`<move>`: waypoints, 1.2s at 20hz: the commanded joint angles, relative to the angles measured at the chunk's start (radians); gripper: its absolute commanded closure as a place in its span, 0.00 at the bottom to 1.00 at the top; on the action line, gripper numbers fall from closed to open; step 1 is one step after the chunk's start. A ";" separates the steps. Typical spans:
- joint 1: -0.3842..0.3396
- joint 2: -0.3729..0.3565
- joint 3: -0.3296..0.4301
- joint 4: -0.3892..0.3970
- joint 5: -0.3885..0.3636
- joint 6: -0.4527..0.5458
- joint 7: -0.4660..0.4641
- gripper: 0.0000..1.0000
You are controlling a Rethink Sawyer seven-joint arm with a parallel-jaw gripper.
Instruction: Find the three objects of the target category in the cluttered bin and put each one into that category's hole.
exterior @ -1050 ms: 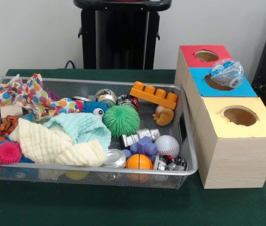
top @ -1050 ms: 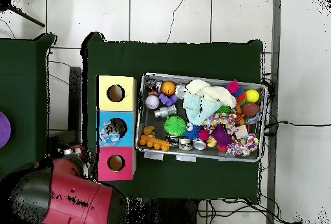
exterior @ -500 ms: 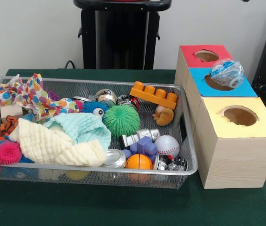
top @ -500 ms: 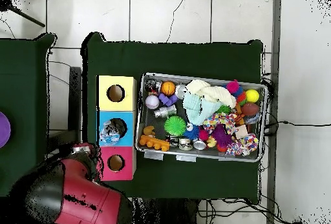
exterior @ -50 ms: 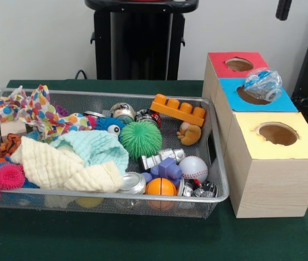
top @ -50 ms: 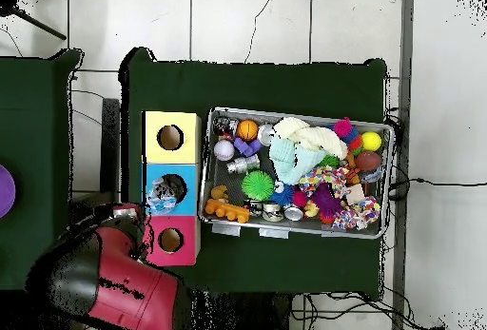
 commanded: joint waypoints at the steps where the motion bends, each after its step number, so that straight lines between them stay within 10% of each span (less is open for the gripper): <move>1: -0.051 0.059 0.169 0.116 0.066 -0.104 0.200 1.00; 24: -0.159 0.068 0.314 0.170 0.070 -0.303 0.164 1.00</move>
